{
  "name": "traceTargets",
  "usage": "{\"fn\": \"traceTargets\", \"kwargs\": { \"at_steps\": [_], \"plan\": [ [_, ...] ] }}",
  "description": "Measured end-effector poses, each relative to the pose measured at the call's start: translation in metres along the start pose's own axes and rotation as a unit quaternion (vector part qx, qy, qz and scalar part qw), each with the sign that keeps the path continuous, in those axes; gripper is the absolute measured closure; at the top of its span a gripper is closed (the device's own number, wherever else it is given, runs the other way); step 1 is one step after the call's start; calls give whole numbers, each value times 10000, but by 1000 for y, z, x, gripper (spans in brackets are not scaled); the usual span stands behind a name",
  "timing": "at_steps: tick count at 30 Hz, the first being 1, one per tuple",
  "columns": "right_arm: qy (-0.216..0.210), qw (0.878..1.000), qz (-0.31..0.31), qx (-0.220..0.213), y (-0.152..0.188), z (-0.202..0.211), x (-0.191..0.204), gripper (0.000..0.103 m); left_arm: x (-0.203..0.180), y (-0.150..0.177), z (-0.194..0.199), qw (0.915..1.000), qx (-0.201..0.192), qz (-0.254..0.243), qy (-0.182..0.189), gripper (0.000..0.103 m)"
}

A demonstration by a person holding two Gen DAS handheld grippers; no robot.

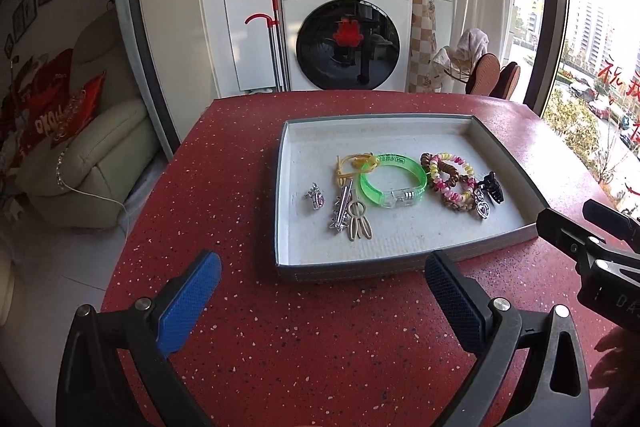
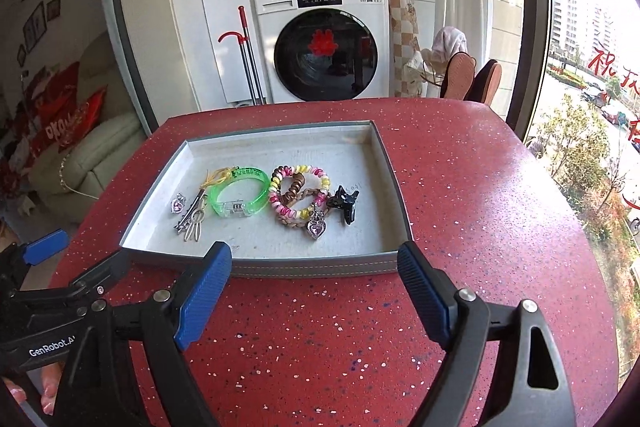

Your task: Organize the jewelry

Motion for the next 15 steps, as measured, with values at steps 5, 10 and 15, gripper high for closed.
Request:
{"fn": "traceTargets", "kwargs": {
  "at_steps": [5, 10, 15],
  "plan": [
    [76, 9999, 63, -83, 11, 7, 3, 16, 3, 14, 5, 9999, -10, 41, -102, 0],
    [115, 9999, 90, -70, 23, 13, 4, 16, 6, 25, 8, 9998, -62, 88, -140, 0],
    [159, 9997, 150, -90, 30, 20, 7, 16, 8, 33, 16, 9992, -270, 88, -269, 0]
  ]
}}
Point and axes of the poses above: each gripper's, at about its wrist camera, not at the fingertips, and z roughly against the way its jaws point, x to its left, y to its underside, the point moved 7 cm from there along -z, roughly the way its jaws point, and after that the axes turned 3 degrees about -y, right-handed, at the moved point
